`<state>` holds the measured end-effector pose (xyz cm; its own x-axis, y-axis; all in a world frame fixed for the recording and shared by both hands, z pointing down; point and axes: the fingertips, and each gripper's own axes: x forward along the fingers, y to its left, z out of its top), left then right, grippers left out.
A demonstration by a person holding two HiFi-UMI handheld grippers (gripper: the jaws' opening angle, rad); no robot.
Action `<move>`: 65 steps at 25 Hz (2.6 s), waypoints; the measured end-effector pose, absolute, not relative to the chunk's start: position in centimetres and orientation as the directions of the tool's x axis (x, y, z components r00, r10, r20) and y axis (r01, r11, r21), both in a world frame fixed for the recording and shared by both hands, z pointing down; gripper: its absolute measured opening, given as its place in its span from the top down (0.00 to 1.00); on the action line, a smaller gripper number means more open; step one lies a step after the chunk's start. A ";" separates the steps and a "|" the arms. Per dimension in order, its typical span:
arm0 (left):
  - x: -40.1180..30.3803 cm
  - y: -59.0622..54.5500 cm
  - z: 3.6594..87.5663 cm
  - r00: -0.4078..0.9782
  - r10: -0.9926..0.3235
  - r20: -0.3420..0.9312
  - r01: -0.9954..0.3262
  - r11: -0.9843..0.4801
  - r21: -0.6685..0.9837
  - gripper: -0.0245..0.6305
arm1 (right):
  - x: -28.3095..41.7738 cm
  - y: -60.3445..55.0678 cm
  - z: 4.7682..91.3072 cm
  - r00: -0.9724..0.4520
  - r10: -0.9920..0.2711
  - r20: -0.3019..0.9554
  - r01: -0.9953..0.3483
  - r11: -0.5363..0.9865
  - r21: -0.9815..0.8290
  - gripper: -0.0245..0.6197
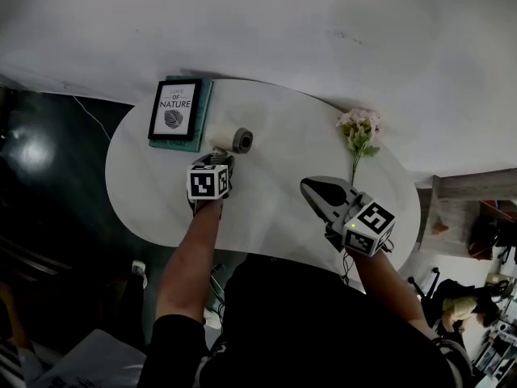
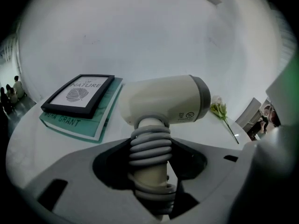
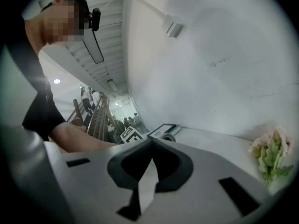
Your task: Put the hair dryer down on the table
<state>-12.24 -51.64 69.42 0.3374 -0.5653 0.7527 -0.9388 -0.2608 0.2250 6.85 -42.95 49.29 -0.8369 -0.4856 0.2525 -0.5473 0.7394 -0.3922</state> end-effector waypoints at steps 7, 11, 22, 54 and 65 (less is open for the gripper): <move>-12.9 -51.9 70.5 0.277 -0.533 0.799 -0.957 -0.224 0.182 0.62 | 7.0 -42.7 49.7 -0.839 -0.484 0.249 -0.544 0.734 -0.407 0.95; -13.0 -51.8 71.2 0.243 -0.494 0.835 -0.959 -0.251 0.131 0.62 | 7.3 -42.7 50.0 -0.841 -0.483 0.245 -0.541 0.732 -0.415 0.95; -13.0 -52.3 73.0 0.194 -0.452 0.871 -0.946 -0.320 0.045 0.60 | 8.9 -42.3 50.5 -0.837 -0.492 0.241 -0.546 0.718 -0.432 0.95; -13.4 -41.8 55.8 0.316 -0.762 0.565 -0.929 -0.369 0.022 0.64 | 6.6 -38.3 46.3 -0.937 -0.324 0.128 -0.349 0.856 -0.382 0.95; -22.3 -35.1 46.8 0.238 -0.933 0.270 -0.970 -0.215 0.109 0.90 | -1.9 -33.1 41.8 -0.940 -0.323 0.106 -0.340 0.881 -0.330 0.95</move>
